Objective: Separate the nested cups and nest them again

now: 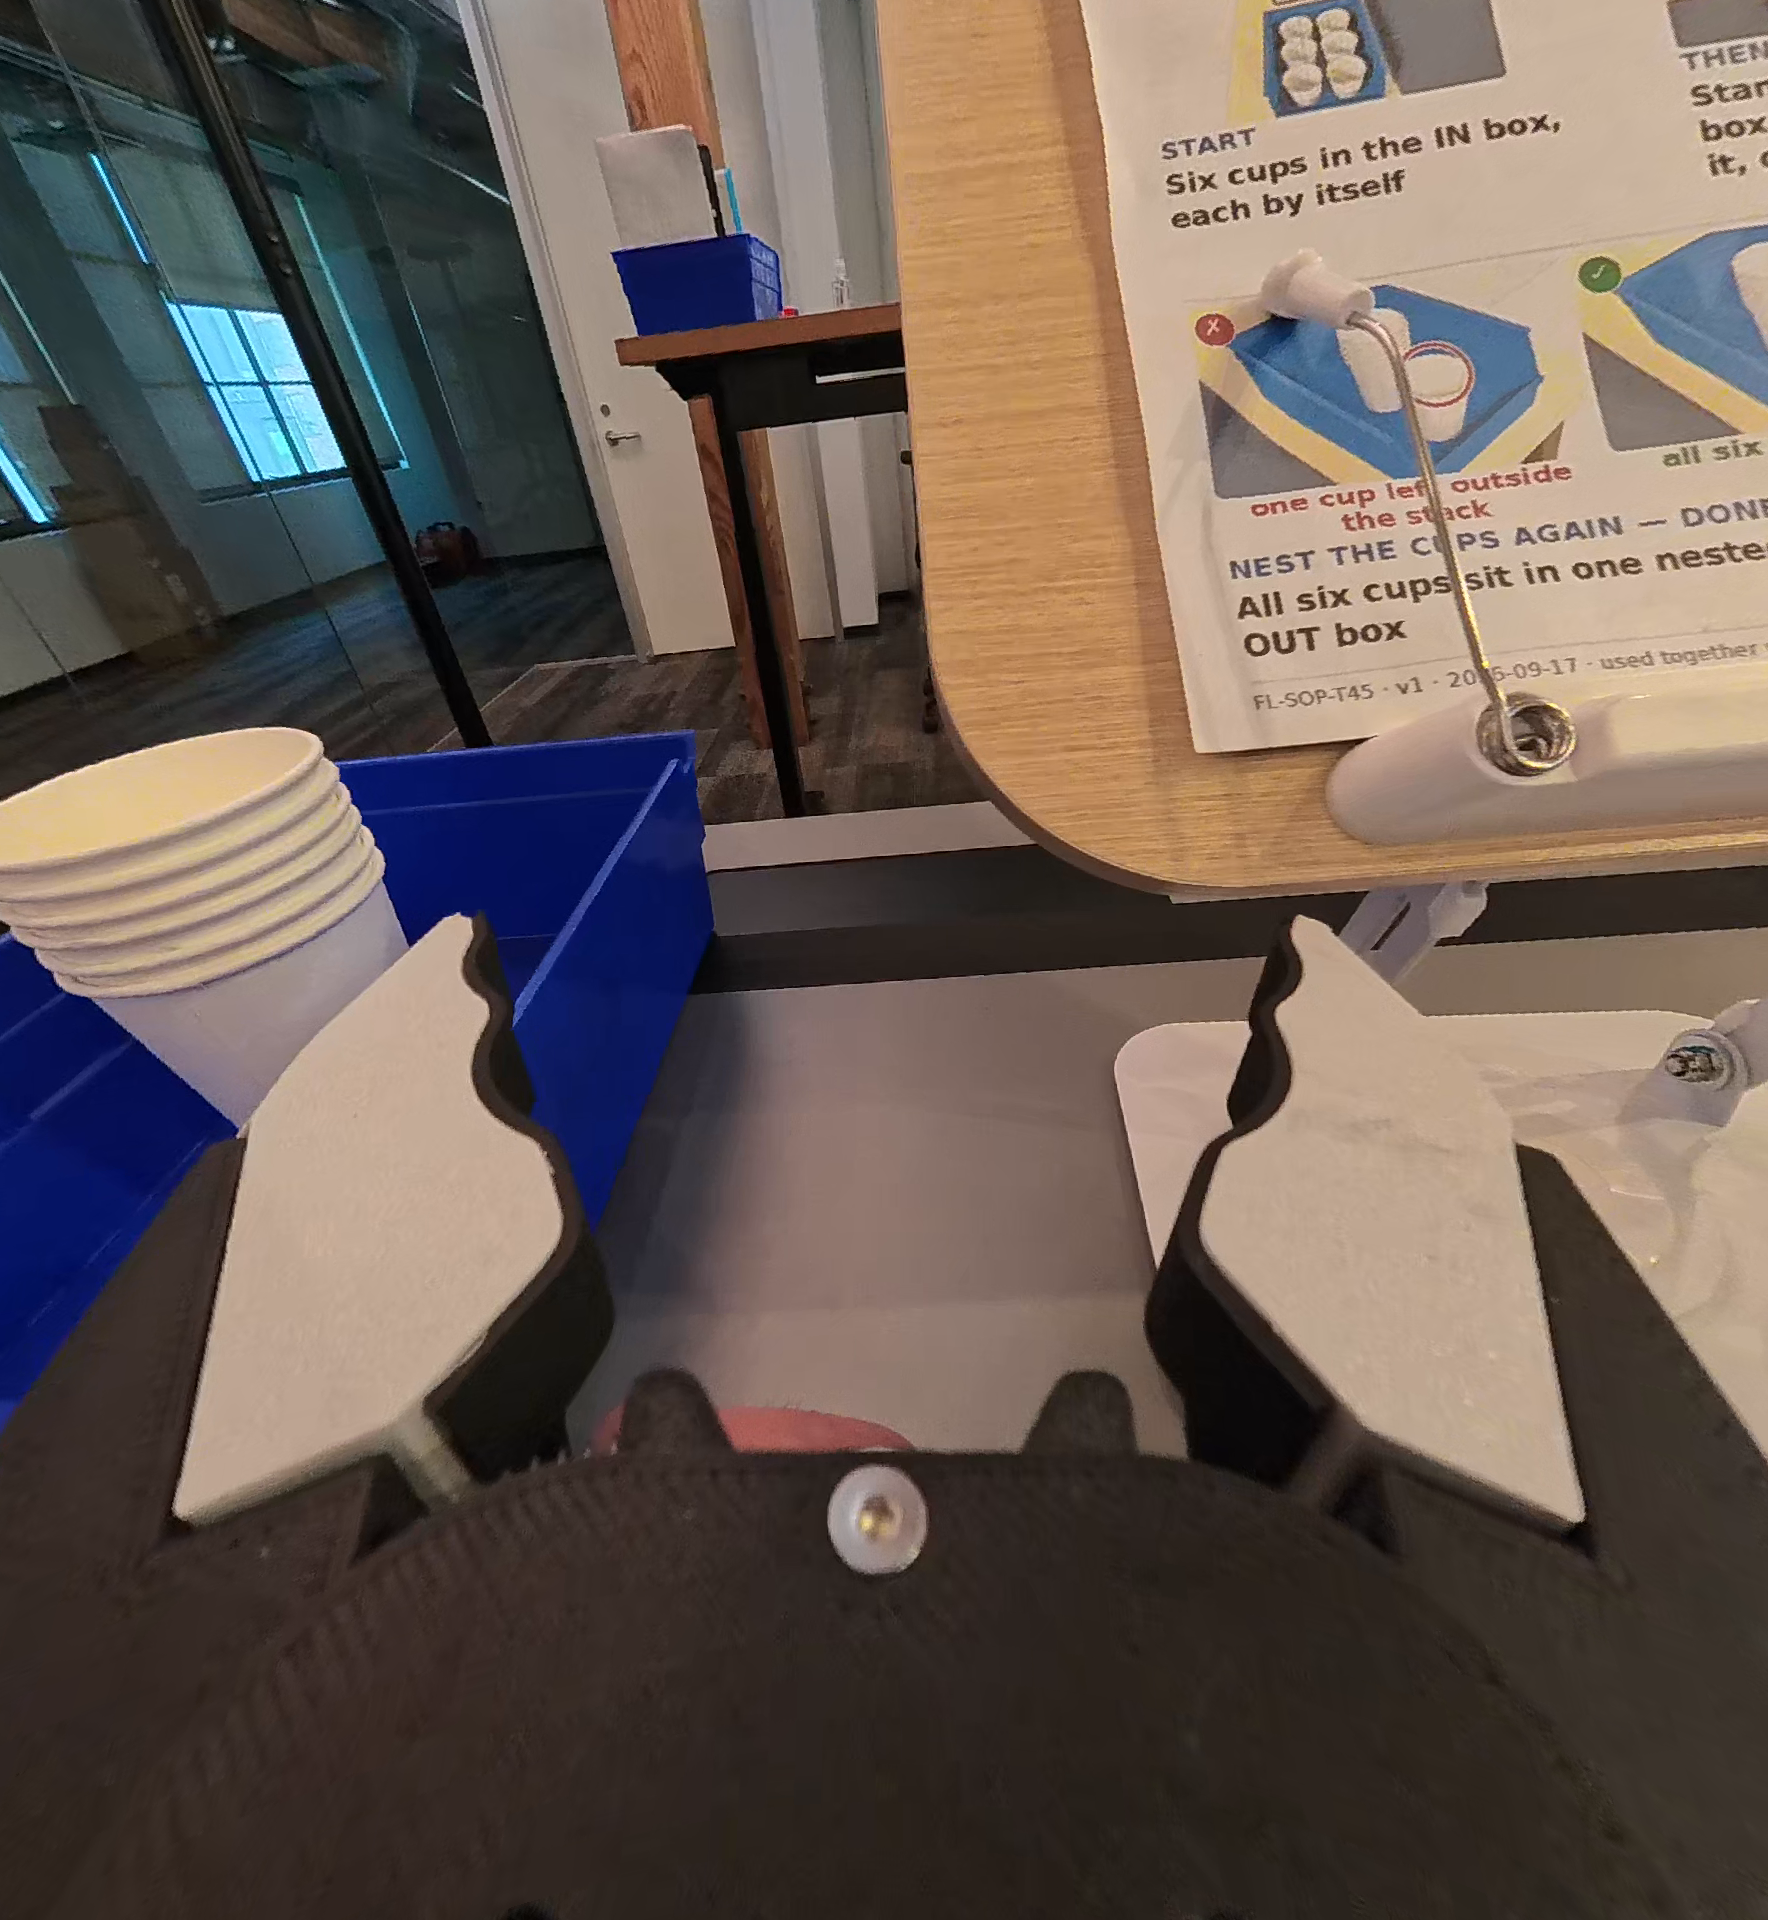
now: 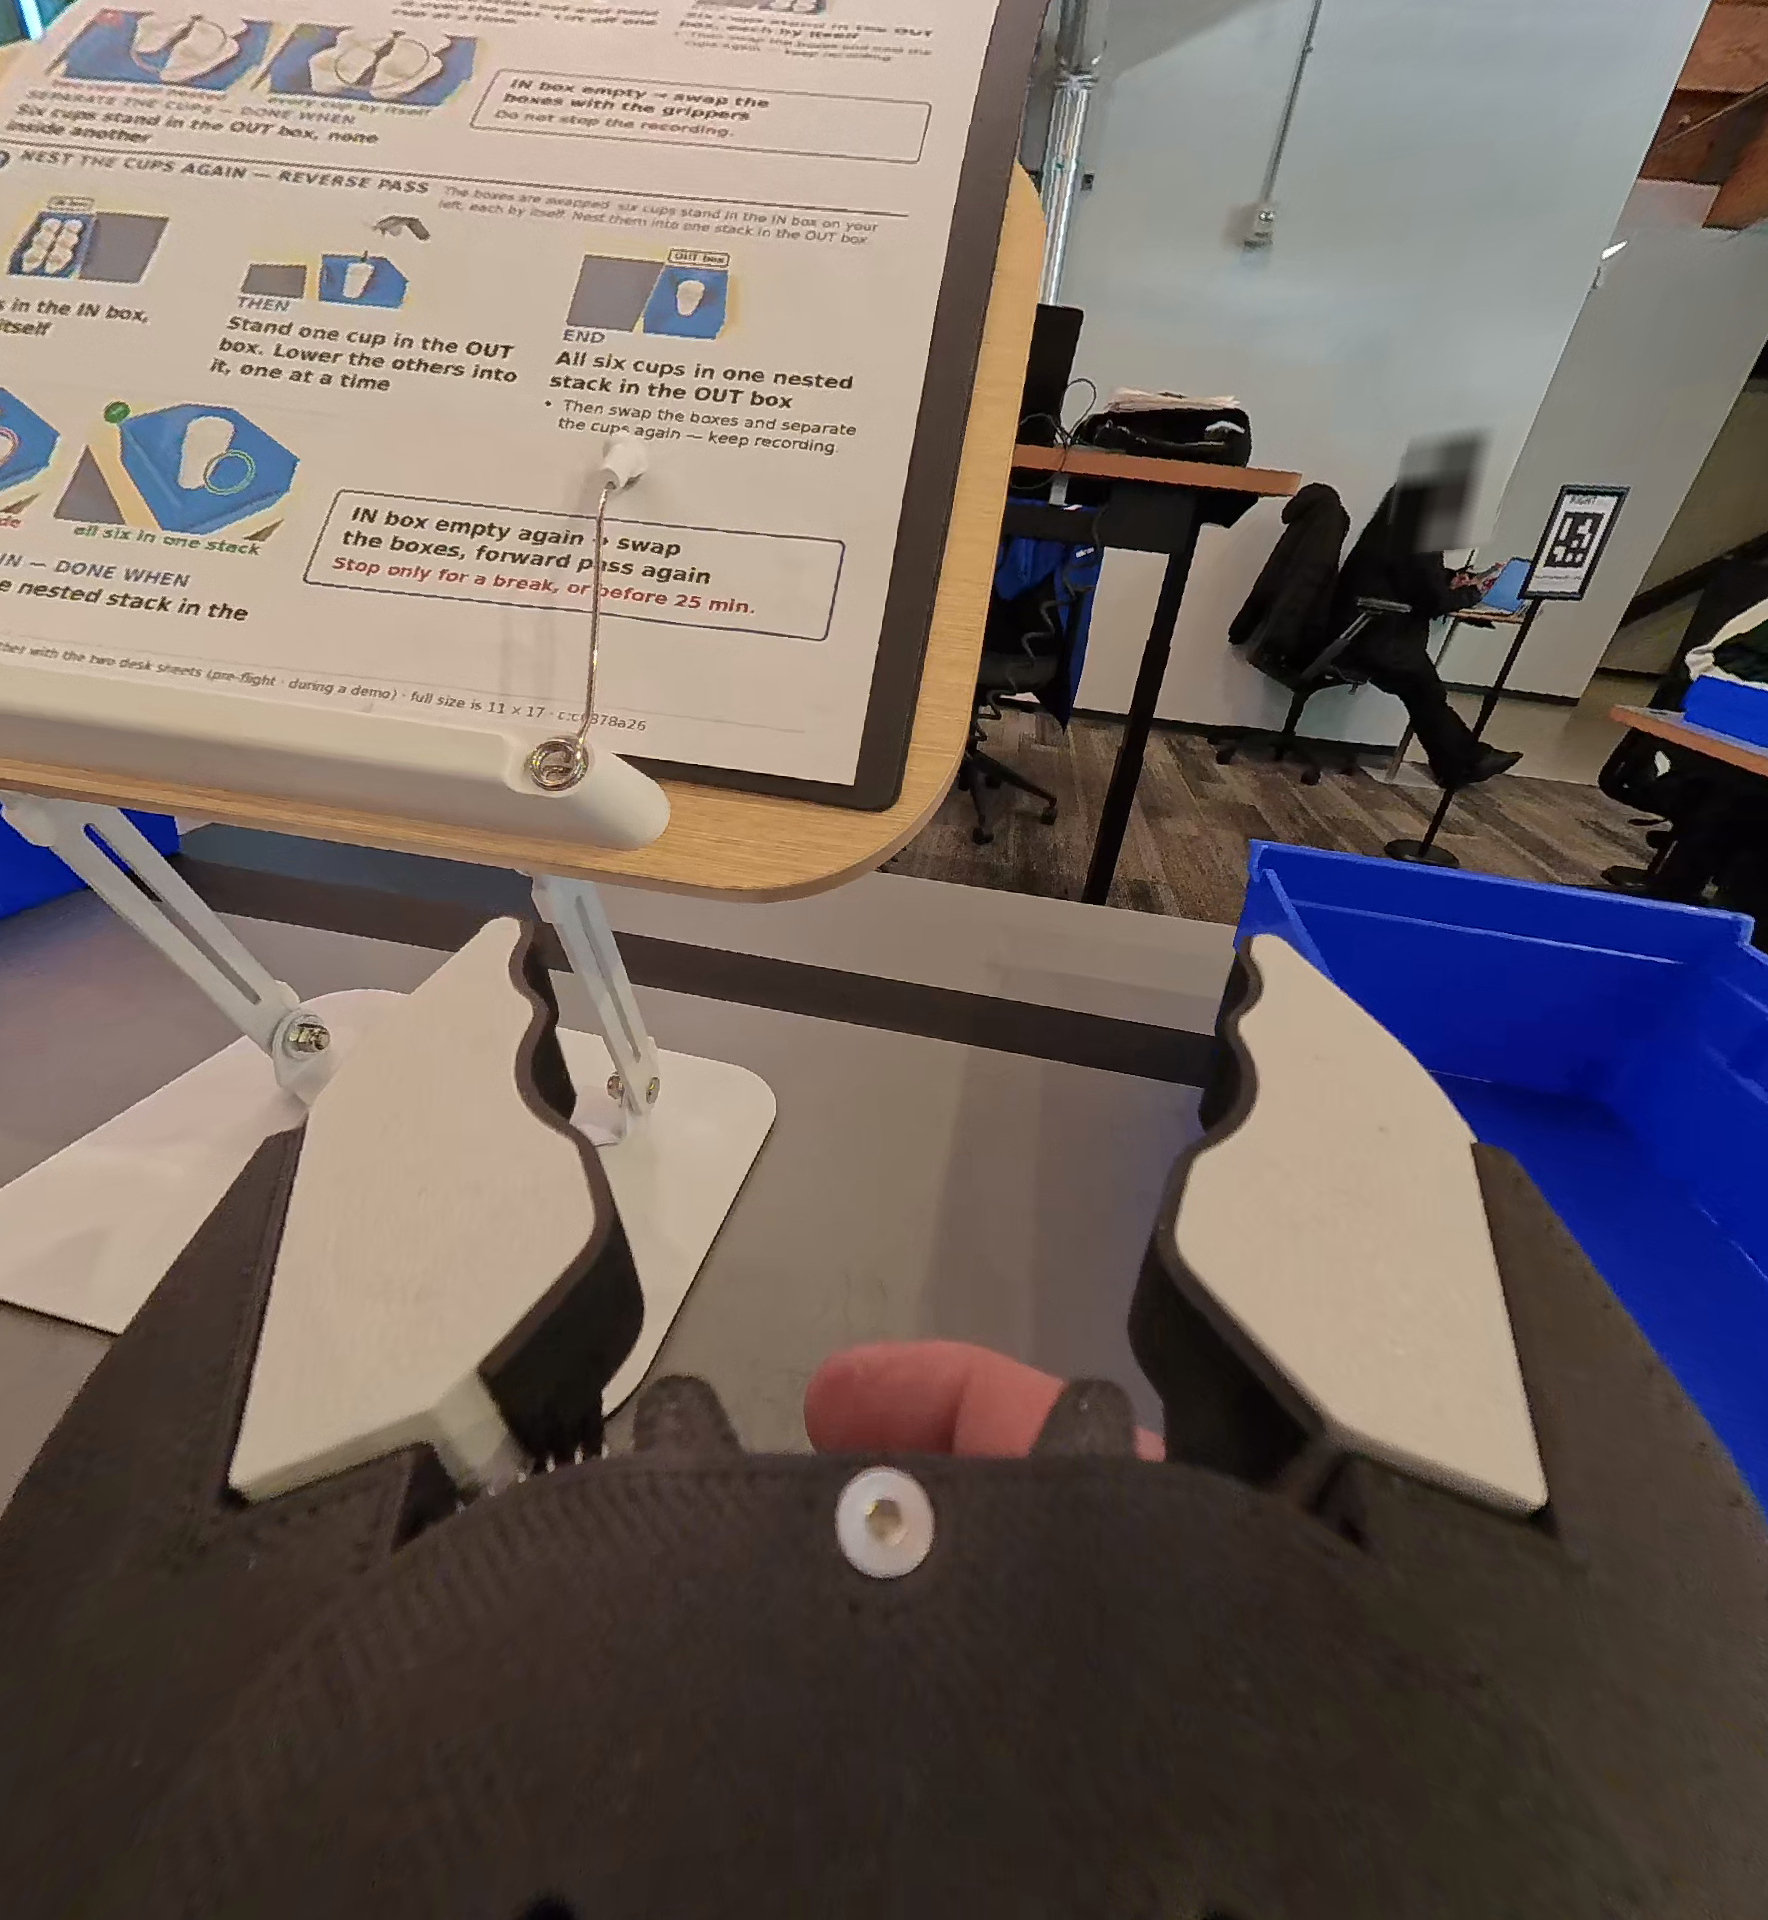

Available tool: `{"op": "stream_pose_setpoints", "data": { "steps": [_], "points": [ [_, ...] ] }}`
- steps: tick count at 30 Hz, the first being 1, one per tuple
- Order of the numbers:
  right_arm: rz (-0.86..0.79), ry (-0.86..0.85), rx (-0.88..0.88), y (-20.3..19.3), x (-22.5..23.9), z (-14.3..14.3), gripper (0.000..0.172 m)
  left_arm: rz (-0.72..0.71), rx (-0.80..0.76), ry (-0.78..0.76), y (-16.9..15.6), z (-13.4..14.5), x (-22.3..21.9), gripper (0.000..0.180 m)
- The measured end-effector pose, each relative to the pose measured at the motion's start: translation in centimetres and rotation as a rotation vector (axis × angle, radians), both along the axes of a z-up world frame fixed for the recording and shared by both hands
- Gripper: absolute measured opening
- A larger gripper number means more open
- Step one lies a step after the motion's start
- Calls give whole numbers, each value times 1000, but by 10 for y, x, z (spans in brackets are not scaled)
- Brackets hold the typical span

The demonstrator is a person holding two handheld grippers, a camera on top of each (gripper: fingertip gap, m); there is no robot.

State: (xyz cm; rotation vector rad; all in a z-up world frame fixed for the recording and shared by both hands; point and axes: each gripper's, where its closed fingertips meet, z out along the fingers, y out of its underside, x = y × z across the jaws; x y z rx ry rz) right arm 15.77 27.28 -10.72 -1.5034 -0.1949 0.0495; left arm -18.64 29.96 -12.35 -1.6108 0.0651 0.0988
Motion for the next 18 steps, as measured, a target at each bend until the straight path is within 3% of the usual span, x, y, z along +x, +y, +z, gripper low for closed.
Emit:
{"op": "stream_pose_setpoints", "data": {
  "steps": [13,18],
  "points": [
    [37,-49,16,-4,-14,1,114,3,-4,-1,0,-1,-1,131],
    [157,-89,77,-19,-34,9,84,7,-6,-6,-1,0,-4,131]
  ]
}}
